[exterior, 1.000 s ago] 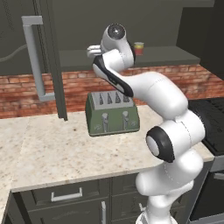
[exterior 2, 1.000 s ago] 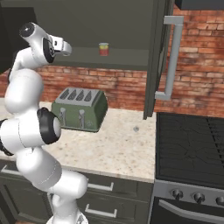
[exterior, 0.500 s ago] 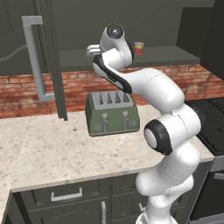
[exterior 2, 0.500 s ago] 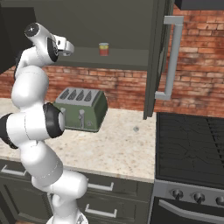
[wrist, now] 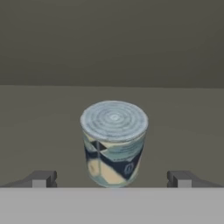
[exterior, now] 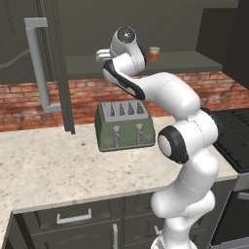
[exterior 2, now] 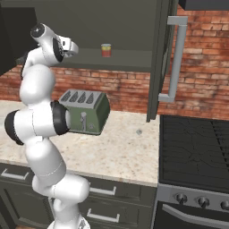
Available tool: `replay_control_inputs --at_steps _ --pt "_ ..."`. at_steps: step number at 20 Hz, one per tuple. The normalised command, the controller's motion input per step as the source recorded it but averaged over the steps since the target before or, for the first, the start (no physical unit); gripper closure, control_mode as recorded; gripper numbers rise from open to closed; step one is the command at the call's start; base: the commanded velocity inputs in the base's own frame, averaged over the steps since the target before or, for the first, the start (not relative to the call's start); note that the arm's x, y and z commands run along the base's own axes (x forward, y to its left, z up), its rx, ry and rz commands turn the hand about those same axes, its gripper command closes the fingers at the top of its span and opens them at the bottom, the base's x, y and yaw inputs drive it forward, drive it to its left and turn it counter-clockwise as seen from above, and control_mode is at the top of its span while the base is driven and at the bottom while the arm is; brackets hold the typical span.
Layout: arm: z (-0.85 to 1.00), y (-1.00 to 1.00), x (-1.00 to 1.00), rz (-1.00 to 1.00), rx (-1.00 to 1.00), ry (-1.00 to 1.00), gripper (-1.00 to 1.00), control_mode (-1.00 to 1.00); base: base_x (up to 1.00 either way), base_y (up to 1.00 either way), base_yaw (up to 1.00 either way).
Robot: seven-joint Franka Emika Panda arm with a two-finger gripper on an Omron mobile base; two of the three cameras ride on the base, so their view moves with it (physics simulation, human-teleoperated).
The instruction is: Restock the canned food cabinet by taking the new fresh canned food from the counter and placing it in the cabinet. Then, take the old canned food from the cabinet and place it on the counter.
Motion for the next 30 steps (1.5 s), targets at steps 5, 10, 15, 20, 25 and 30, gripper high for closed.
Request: replay_control_inputs --at_steps 5,10,15,20,25,30 --pt "-0.03 0.00 0.25 0.00 0.00 0.00 -1.00 -1.00 0.00 0.00 0.00" --pt "-0.02 0.00 0.14 0.00 0.00 0.00 1.00 -1.00 0.00 0.00 0.00" --pt "0.00 0.00 0.01 0.00 0.00 0.00 1.00 -1.00 0.00 0.00 0.00" --pt "0.00 0.00 -0.01 0.00 0.00 0.00 1.00 -1.00 0.00 0.00 0.00" --pt "0.05 -0.12 -0.77 0.00 0.01 -0.08 1.00 -1.00 0.00 0.00 0.00" --pt "0.40 -0.36 -1.00 0.01 0.04 -0.19 1.00 -1.00 0.00 0.00 0.00"
